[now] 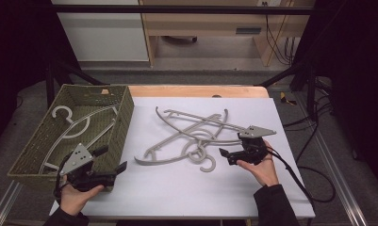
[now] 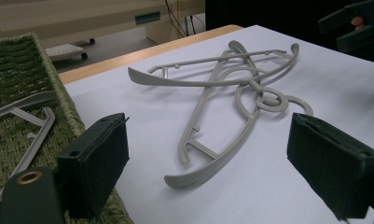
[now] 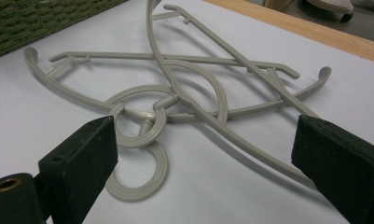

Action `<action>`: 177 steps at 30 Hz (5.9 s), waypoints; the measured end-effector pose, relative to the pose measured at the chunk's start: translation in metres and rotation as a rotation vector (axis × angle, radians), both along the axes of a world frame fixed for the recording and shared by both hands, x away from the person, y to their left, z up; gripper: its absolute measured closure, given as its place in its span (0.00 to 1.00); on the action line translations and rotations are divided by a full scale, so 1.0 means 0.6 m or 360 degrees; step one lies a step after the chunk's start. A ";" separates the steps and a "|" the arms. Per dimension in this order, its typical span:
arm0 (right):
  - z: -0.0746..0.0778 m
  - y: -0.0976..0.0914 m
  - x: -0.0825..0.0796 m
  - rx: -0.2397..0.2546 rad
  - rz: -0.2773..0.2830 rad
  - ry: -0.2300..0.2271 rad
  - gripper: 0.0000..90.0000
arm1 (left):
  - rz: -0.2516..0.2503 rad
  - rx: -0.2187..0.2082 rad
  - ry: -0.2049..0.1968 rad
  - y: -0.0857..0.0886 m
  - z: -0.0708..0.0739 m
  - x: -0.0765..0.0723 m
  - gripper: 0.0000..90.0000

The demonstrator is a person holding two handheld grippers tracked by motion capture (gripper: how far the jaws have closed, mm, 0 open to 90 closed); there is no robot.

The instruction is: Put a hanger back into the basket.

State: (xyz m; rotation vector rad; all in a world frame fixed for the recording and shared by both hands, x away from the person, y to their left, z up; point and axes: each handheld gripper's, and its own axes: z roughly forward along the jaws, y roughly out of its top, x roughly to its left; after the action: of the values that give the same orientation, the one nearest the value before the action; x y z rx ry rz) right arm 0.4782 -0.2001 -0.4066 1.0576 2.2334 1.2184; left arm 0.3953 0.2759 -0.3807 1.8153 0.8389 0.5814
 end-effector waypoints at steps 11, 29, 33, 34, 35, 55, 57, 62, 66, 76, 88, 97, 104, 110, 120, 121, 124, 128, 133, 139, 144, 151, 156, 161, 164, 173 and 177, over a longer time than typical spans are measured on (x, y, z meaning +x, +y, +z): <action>-0.034 0.006 0.058 -0.0118 -0.0038 0.0092 0.13 | 0.0022 0.0005 -0.0008 0.006 0.002 0.001 0.13; -0.102 0.023 0.111 -0.0343 0.0044 0.0208 0.31 | 0.0012 0.0020 0.0003 0.006 -0.001 0.002 0.13; -0.104 0.023 0.113 -0.0335 0.0042 0.0251 0.41 | 0.0007 0.0028 0.0005 0.005 -0.001 0.003 0.13; -0.104 0.023 0.113 -0.0340 0.0047 0.0254 0.44 | 0.0006 0.0029 0.0006 0.005 -0.002 0.003 0.13; -0.104 0.023 0.113 -0.0352 0.0053 0.0259 0.48 | 0.0005 0.0031 0.0006 0.005 -0.002 0.003 0.13; -0.093 0.032 0.077 -0.0336 0.0247 0.0400 0.90 | -0.0007 0.0051 0.0002 0.001 -0.002 0.001 0.14; -0.089 0.028 0.076 -0.0304 0.0236 0.0417 0.90 | -0.0009 0.0053 0.0000 0.000 -0.003 0.001 0.14; -0.076 0.018 0.069 -0.0231 0.0300 0.0387 0.91 | -0.0008 0.0059 -0.0003 0.000 -0.002 0.001 0.14; -0.062 0.010 0.062 -0.0195 0.0306 0.0400 0.91 | -0.0014 0.0074 -0.0010 -0.001 -0.002 -0.001 0.14; -0.026 -0.005 0.035 -0.0060 0.0348 0.0363 0.92 | -0.0025 0.0096 -0.0027 -0.005 0.000 -0.003 0.14; 0.018 -0.001 -0.001 0.0080 0.0539 0.0312 0.92 | -0.0079 0.0167 -0.0051 -0.012 0.009 -0.008 0.14; 0.036 0.024 -0.040 0.0080 0.0748 0.0340 0.91 | -0.0198 0.0315 -0.0107 -0.031 0.032 -0.012 0.13; 0.050 0.043 -0.071 0.0084 0.0896 0.0340 0.91 | -0.0333 0.0517 -0.0108 -0.068 0.043 -0.010 0.11; 0.052 0.053 -0.084 0.0088 0.0989 0.0364 0.91 | -0.0452 0.0694 -0.0151 -0.096 0.048 -0.004 0.12; 0.045 0.067 -0.093 0.0073 0.1085 0.0411 0.91 | -0.0571 0.1007 -0.0243 -0.145 0.041 0.016 0.19; 0.045 0.070 -0.095 0.0062 0.1090 0.0420 0.91 | -0.0598 0.1028 -0.0253 -0.150 0.040 0.018 0.20; 0.045 0.078 -0.097 0.0064 0.1131 0.0427 0.91 | -0.0655 0.1104 -0.0273 -0.162 0.034 0.020 0.25; 0.045 0.085 -0.099 0.0057 0.1164 0.0433 0.91 | -0.0727 0.1178 -0.0321 -0.171 0.025 0.018 0.35; 0.043 0.088 -0.100 0.0061 0.1188 0.0463 0.91 | -0.0806 0.1270 -0.0364 -0.178 0.015 0.014 0.49; 0.039 0.091 -0.100 0.0055 0.1230 0.0491 0.91 | -0.0840 0.1287 -0.0394 -0.177 0.010 0.011 0.66; 0.038 0.091 -0.099 0.0052 0.1253 0.0505 0.91 | -0.0854 0.1310 -0.0395 -0.174 0.009 0.007 0.72; 0.038 0.089 -0.094 0.0062 0.1276 0.0470 0.91 | -0.0853 0.1315 -0.0410 -0.172 0.010 0.003 0.75; 0.046 0.082 -0.090 0.0098 0.1255 0.0410 0.91 | -0.0855 0.1298 -0.0389 -0.169 0.009 0.001 0.80; 0.050 0.078 -0.085 0.0117 0.1233 0.0376 0.90 | -0.0845 0.1282 -0.0392 -0.165 0.014 -0.003 0.85; 0.050 0.077 -0.083 0.0128 0.1217 0.0366 0.89 | -0.0829 0.1267 -0.0391 -0.164 0.014 -0.006 0.87; 0.056 0.070 -0.077 0.0122 0.1103 0.0282 0.86 | -0.0775 0.1150 -0.0283 -0.164 0.014 -0.015 0.91; 0.061 0.067 -0.075 0.0091 0.0981 0.0224 0.81 | -0.0712 0.1107 -0.0223 -0.171 0.015 -0.018 0.91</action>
State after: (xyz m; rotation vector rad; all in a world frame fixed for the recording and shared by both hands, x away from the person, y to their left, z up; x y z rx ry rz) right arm 0.4332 -0.1601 -0.3698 0.4830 2.7624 1.4805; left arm 0.3843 0.1732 -0.3717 2.4540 0.1025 0.7468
